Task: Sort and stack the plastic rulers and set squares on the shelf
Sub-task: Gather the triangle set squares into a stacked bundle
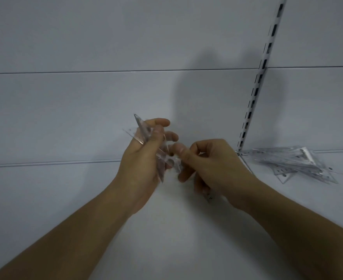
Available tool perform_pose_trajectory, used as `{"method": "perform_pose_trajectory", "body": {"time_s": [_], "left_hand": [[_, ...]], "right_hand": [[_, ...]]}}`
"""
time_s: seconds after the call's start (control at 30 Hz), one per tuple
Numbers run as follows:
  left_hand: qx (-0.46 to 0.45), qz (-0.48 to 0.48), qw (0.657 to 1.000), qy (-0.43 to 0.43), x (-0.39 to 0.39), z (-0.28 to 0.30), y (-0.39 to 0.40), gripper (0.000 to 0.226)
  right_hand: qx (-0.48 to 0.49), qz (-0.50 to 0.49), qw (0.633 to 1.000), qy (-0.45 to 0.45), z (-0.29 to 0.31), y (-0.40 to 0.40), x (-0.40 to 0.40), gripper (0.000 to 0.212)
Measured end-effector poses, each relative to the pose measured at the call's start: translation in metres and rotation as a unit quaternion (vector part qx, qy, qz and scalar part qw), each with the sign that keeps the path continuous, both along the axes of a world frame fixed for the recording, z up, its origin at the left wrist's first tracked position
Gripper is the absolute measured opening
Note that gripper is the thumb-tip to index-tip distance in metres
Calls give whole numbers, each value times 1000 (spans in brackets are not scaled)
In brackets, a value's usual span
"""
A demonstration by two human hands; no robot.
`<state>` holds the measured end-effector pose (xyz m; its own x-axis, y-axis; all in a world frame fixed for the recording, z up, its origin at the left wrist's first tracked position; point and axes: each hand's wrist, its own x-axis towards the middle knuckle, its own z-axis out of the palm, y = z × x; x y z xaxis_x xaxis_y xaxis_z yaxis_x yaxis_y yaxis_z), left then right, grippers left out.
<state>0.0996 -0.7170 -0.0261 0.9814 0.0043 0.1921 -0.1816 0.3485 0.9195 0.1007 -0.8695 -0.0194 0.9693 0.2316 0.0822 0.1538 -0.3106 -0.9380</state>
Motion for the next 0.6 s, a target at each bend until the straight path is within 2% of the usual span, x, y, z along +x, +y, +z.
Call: {"method": "perform_pose_trajectory", "body": {"time_s": [0.07,0.17,0.27,0.43,0.5,0.6], "left_hand": [[-15,1,1000,10,0,2,3,23],[-36,-15,999,25,-4,6,7,25],[-24,-32,997,64,-7,7,7,24],[3,-144,976,161,-12,6,4,47],[4,-182,971,157,-13,5,5,44],[28,-179,975,128,-13,4,1,43]], "right_hand": [[-11,-57,996,-62,5,-11,9,42],[18,-93,987,-133,14,-32,20,27],[-42,-87,975,-202,8,-35,25,8],[-125,-3,956,-266,-6,-15,14,35],[-141,17,948,-286,-7,-12,14,38],[-141,14,947,-289,-6,-17,19,34]]}}
